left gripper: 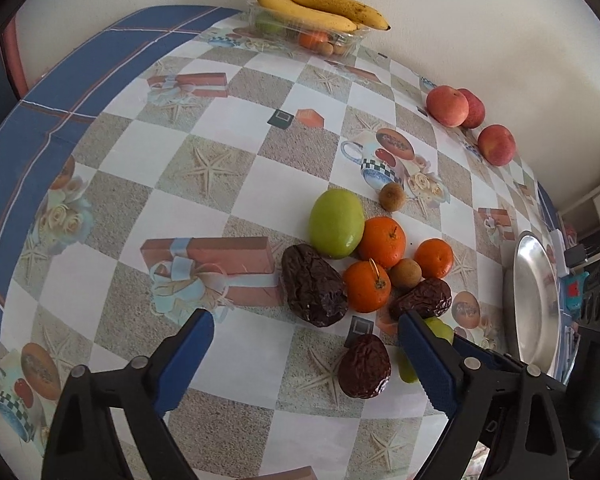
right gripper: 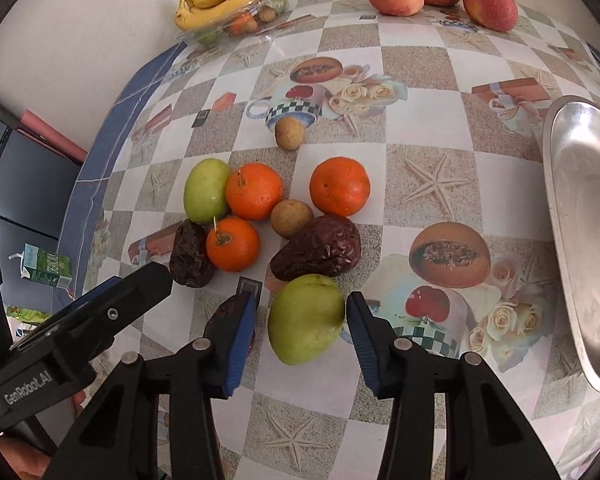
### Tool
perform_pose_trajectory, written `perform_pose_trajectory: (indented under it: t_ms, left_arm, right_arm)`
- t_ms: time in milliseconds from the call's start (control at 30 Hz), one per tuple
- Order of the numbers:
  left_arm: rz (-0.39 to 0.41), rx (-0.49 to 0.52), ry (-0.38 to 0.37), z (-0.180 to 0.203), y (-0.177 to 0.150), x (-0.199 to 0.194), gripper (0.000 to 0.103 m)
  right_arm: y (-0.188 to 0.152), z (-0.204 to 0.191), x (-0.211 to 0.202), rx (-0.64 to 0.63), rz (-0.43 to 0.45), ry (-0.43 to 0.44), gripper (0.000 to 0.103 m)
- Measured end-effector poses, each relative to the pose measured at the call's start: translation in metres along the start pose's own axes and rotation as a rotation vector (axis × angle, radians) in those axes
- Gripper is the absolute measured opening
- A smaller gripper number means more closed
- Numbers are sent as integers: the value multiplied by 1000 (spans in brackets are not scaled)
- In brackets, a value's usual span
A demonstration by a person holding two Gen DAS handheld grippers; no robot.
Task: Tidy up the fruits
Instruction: 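Grasp the dark date with the left tool while the right tool grasps the green pear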
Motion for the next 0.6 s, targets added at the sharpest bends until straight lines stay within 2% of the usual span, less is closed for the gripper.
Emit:
perform_pose_trajectory:
  t_ms: [67, 333, 400, 533, 600]
  left_arm:
    - [-11, -1, -3, 2, -2, 1, 94]
    - [-52, 6, -19, 14, -9, 4, 94]
    - [-69, 18, -19, 18, -13, 7, 87]
    - [-110, 42, -30, 28, -20, 13, 80]
    - [-138, 52, -32, 33, -26, 18, 68]
  right_arm:
    - [-1, 1, 1, -3, -4, -10, 42]
    - [-4, 8, -10, 36, 9, 14, 42]
    - [-6, 14, -16, 48, 11, -6, 42]
    - [-9, 29, -28, 62, 17, -42, 42]
    - [-11, 36, -35, 68, 23, -49, 42]
Point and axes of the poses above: each gripper's, at about its wrist camera, not at the fingertips, and x roughly the way its jaws point, z to its right, y to its top, the point moved 8 cm from there along x, roughly the way its jaws point, and after that the axes turned 3 degrees about y, right-handed, at the moved point
